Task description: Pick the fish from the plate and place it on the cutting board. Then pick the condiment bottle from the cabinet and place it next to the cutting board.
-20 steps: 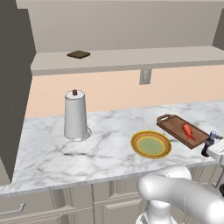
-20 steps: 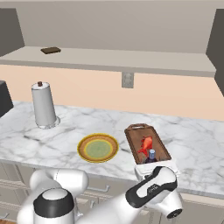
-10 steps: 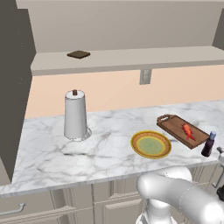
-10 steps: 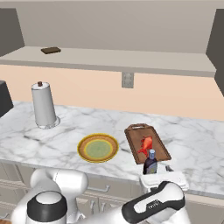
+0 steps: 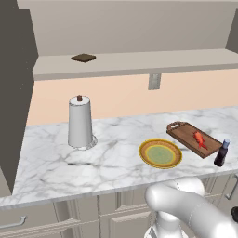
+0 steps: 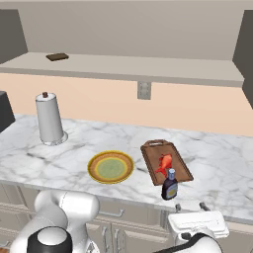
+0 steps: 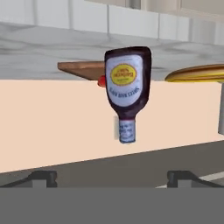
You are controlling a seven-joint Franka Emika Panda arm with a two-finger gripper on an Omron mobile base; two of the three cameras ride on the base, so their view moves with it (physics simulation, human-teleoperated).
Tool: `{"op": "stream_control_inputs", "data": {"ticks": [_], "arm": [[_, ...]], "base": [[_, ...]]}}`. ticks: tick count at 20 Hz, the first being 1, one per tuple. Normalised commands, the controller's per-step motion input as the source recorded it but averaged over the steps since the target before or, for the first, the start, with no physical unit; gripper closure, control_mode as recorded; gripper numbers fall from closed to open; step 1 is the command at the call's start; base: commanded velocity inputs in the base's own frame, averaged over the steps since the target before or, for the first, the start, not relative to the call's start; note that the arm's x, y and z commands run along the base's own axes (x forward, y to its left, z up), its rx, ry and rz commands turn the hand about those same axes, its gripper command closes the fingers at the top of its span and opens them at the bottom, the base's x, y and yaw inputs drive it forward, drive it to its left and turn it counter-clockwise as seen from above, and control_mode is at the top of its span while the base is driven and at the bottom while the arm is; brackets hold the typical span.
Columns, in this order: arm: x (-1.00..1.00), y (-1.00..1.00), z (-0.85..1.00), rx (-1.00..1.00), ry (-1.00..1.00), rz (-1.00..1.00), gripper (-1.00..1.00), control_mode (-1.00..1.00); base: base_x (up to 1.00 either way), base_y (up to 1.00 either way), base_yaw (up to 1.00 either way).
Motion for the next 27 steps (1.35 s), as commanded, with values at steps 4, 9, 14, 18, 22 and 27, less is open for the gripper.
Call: {"op": "stream_control_inputs", "data": {"ticks": [4, 9, 14, 18, 22, 27], "arm": [[-0.35, -0.20, 0.41, 0.01, -0.03, -0.01, -1.00, -1.00], [-0.16, -0.16, 0.69, 0.00, -0.02, -0.02, -1.00, -1.00], [-0.20, -0.08, 0.75, 0.00, -0.04, -0.07, -1.00, -1.00], [-0.19, -0.01, 0.72, 0.00, -0.06, -0.09, -1.00, -1.00], [-0.26, 0.05, 0.54, 0.01, -0.08, -0.09, -1.00, -1.00], [-0.17, 0.30, 0.23, 0.01, -0.12, -0.08, -1.00, -1.00]], "base": [[0.00, 0.00, 0.00], [0.00, 0.00, 0.00], [0.00, 0.00, 0.00], [0.00, 0.00, 0.00], [0.00, 0.00, 0.00], [0.00, 0.00, 0.00]]}}
